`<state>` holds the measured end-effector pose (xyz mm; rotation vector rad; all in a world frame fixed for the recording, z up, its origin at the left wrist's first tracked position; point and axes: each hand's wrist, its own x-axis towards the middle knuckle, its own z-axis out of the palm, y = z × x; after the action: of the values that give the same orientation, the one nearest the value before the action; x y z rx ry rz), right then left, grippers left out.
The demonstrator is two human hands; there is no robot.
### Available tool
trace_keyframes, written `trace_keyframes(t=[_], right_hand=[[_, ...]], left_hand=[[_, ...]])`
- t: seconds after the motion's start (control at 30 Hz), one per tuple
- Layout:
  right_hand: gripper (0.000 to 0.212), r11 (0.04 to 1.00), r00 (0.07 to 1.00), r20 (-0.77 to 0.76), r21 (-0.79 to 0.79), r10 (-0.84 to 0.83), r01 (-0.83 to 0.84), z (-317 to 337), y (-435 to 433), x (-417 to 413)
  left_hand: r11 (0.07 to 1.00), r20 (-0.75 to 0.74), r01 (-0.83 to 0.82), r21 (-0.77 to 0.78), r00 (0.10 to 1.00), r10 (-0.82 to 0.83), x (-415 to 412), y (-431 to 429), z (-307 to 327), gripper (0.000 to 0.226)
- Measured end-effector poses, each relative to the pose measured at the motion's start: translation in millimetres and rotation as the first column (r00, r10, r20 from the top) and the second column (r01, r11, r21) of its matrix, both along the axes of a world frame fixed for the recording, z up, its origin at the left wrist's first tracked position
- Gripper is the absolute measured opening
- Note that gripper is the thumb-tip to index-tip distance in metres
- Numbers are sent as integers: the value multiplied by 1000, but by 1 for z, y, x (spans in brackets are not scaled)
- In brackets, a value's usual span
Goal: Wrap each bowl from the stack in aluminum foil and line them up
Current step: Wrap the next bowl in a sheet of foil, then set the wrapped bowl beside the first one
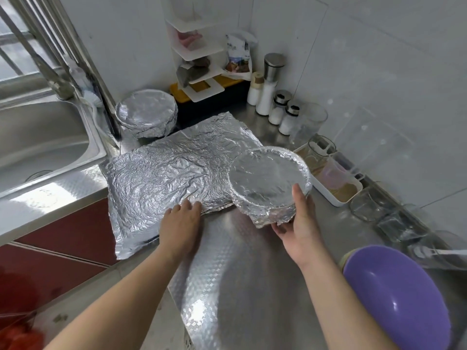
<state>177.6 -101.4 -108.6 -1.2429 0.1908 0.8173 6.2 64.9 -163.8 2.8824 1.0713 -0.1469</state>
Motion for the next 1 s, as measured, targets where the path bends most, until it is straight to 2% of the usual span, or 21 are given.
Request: trace_keyframes(t=[0.17,0.3,0.33,0.4,0.43,0.47,0.5,0.53,0.57,0.6,0.63,0.67,0.7,0.77,0.9,1.0], right_hand=[[80,997,997,8,11,72,-73,8,18,4],[68,998,998,-16,-32,55,-56,10,31,14],[66,998,998,-24,-37,57,-58,11,34,16],[64,996,996,-30,-40,82,-83,12,39,17],[64,995,995,-33,-38,96,-97,11,41,16],[65,993,994,-31,-37,109,-110,10,42,15],[68,992,992,-24,-37,123,-123,7,44,15],[72,990,991,-17,-35,136,-136,5,45,14],[76,989,989,-8,-32,146,-146,2,46,14],[78,988,988,1,-29,152,-151,0,48,15],[77,987,987,13,-28,158,-158,-2,53,18],[75,985,986,20,-32,168,-167,-4,59,21],[73,984,984,22,-37,177,-176,-4,65,24],[67,980,981,20,-53,195,-194,-4,81,33],[54,966,967,45,-66,252,-249,-4,118,55],[55,958,960,49,-97,274,-269,-5,150,76]], left_hand=[[999,-28,33,-28,999,-34,-17,-25,24,22],[985,-30,56,-163,998,-62,-27,-62,30,18],[975,-40,59,-216,997,-69,-26,-68,32,20],[916,-98,27,-401,993,-72,-21,-66,41,44],[840,-119,-30,-541,992,-41,-17,-59,48,60],[727,-95,-96,-679,995,42,-11,-51,55,72],[586,-10,-130,-800,979,203,-4,-42,61,73],[443,97,-117,-889,897,432,4,-33,69,65],[308,156,-70,-949,745,648,12,-23,75,54],[182,149,2,-983,585,798,22,-13,79,43],[80,109,80,-994,472,875,34,-2,81,37],[10,69,142,-990,419,905,45,8,81,37],[-37,41,183,-982,406,913,56,19,80,40],[-57,25,189,-980,406,913,79,40,76,47],[18,73,149,-989,373,925,110,75,70,36],[47,86,120,-992,341,936,129,103,65,37]])
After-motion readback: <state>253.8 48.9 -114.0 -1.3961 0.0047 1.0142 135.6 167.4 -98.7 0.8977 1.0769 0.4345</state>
